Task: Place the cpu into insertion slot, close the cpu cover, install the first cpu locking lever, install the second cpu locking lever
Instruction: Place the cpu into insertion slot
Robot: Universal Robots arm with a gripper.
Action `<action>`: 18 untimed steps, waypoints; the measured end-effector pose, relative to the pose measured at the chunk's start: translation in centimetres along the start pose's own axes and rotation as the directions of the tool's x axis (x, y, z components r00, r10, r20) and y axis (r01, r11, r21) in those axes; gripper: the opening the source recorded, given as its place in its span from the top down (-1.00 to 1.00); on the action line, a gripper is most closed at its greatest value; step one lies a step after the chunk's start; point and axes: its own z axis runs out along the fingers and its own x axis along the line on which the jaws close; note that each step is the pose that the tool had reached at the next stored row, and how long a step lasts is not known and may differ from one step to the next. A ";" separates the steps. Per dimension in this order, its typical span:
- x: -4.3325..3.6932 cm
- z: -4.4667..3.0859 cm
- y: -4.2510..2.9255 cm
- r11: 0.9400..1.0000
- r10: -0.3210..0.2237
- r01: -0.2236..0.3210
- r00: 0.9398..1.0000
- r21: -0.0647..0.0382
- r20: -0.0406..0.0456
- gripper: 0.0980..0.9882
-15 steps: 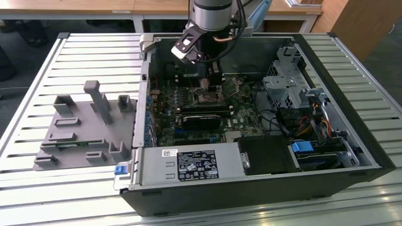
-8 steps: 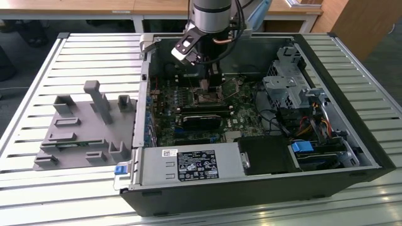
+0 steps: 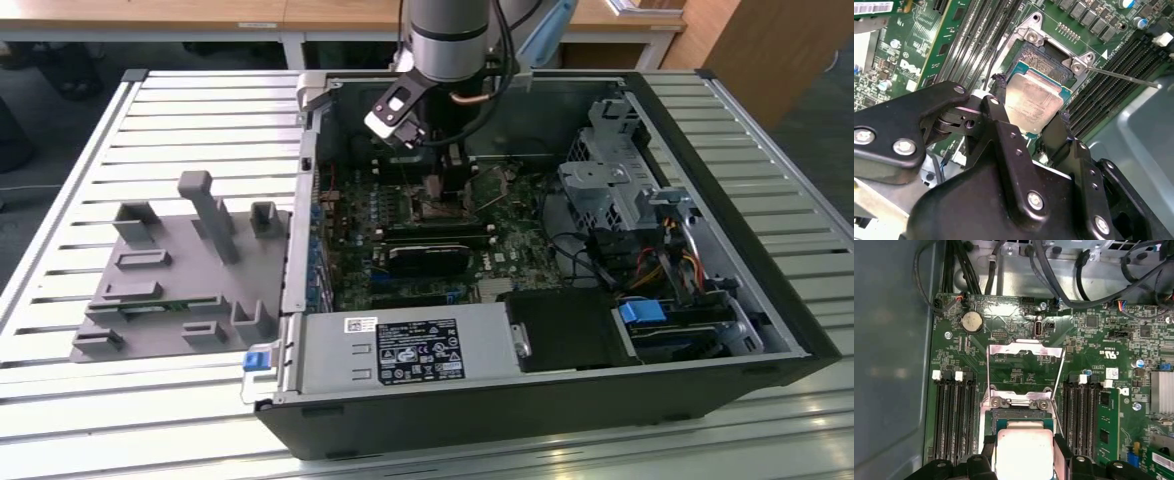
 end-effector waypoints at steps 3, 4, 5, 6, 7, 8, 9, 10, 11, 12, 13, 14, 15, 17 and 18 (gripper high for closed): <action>0.05 0.49 -0.06 1.000 0.002 -0.002 1.000 0.000 0.000 0.01; 0.05 0.62 -0.11 1.000 0.004 -0.004 1.000 0.000 0.000 0.01; 0.05 0.73 -0.16 1.000 0.005 -0.005 1.000 0.000 0.000 0.01; 0.06 0.83 -0.21 1.000 0.007 -0.007 1.000 0.000 0.000 0.01; 0.07 0.93 -0.23 1.000 0.008 -0.008 1.000 0.000 0.000 0.01; 0.08 1.02 -0.25 1.000 0.011 -0.011 1.000 0.000 0.001 0.01; 0.08 1.11 -0.27 1.000 0.016 -0.016 1.000 0.000 0.001 0.01; 0.09 1.22 -0.29 1.000 0.024 -0.024 1.000 0.001 0.001 0.01; 0.09 1.32 -0.31 1.000 0.029 -0.029 1.000 0.001 0.002 0.01; 0.10 1.44 -0.32 0.999 0.032 -0.032 0.999 0.001 0.002 0.01; 0.11 1.57 -0.33 0.999 0.032 -0.032 0.999 0.001 0.002 0.01; 0.12 1.71 -0.35 0.999 0.032 -0.032 0.999 0.001 0.002 0.01; 0.14 1.85 -0.36 0.999 0.032 -0.032 0.999 0.002 0.002 0.01; 0.18 2.11 -0.38 0.999 0.032 -0.032 0.999 0.002 0.002 0.01; 0.19 2.22 -0.38 0.999 0.032 -0.032 0.999 0.002 0.002 0.01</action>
